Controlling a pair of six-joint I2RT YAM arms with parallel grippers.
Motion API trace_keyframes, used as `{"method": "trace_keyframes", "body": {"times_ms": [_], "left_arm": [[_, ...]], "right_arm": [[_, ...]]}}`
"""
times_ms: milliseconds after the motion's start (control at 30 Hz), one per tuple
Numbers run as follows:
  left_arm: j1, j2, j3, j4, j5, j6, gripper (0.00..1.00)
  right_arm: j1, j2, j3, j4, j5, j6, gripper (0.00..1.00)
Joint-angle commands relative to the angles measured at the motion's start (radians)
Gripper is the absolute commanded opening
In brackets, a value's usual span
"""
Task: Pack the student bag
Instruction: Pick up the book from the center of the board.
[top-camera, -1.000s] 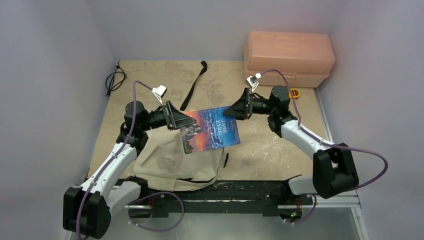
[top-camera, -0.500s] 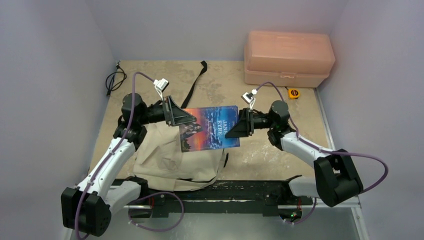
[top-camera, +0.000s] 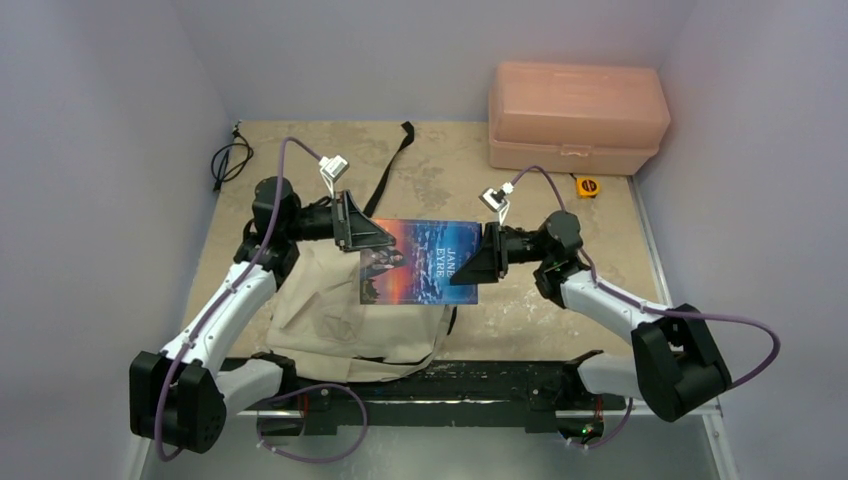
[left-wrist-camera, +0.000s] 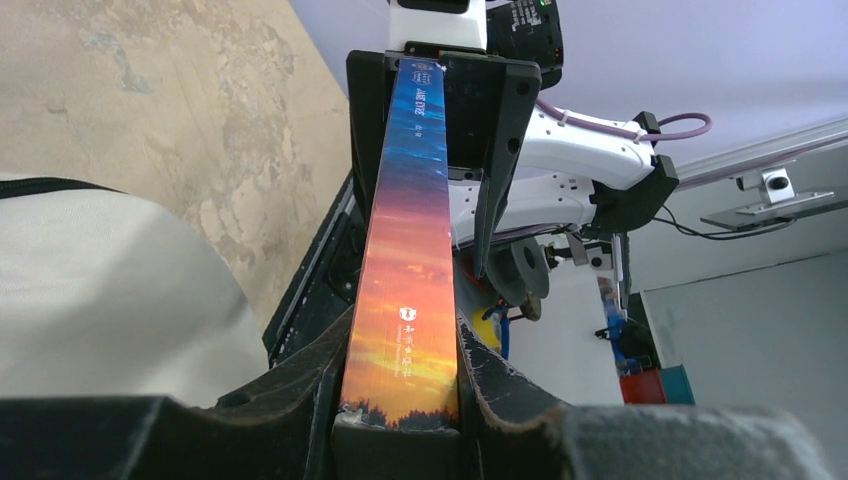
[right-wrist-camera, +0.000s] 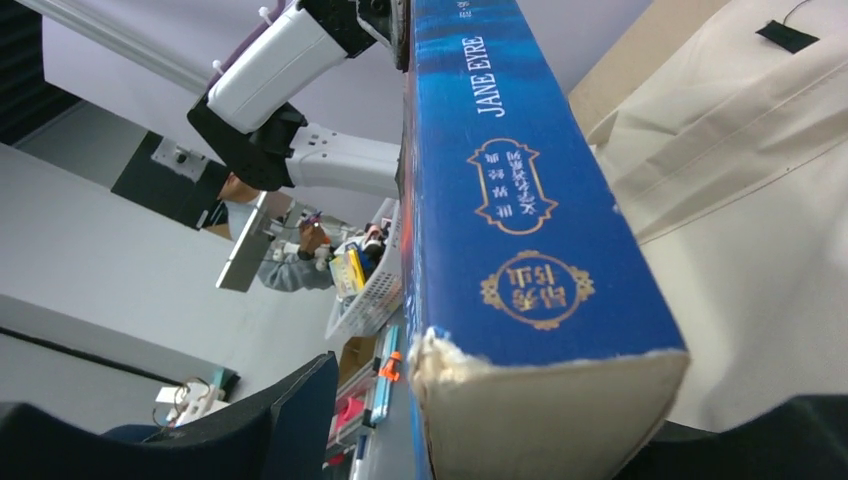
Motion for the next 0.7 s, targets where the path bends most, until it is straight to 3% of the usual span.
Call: {"method": "trace_keyframes", "body": {"times_ms": [0, 67, 167, 267, 300, 433, 533, 567, 667], "left_arm": [[0.0, -0.009, 0.028, 0.156, 0.032, -0.036, 0.0], [0.0, 0.0, 0.026, 0.163, 0.042, -0.037, 0.0], [0.0, 0.021, 0.027, 0.151, 0.041, -0.028, 0.0], [0.0, 0.041, 0.074, -0.035, 0.008, 0.095, 0.0], [0.0, 0.05, 0.102, -0.137, -0.014, 0.16, 0.03], [0.0, 0.068, 0.262, -0.636, -0.185, 0.444, 0.44], [0.0, 0.027, 0.292, -0.814, -0.305, 0.561, 0.69], [0.0, 0.006, 0.291, -0.847, -0.375, 0.58, 0.74], [0.0, -0.078, 0.263, -0.909, -0.634, 0.582, 0.77]], "right_arm": [[0.012, -0.007, 0.012, 0.104, 0.035, 0.037, 0.69], [0.013, 0.003, -0.006, 0.185, 0.038, 0.082, 0.65], [0.012, 0.017, -0.065, 0.349, 0.034, 0.169, 0.51], [0.014, 0.015, -0.089, 0.33, 0.05, 0.182, 0.01], [0.013, 0.012, -0.094, 0.305, 0.057, 0.176, 0.0], [0.009, -0.043, -0.093, 0.156, 0.133, 0.113, 0.0], [0.009, -0.103, -0.081, 0.018, 0.212, 0.021, 0.0], [0.009, -0.124, -0.071, -0.068, 0.248, -0.023, 0.0], [-0.008, -0.177, -0.018, -0.389, 0.399, -0.14, 0.0]]}}
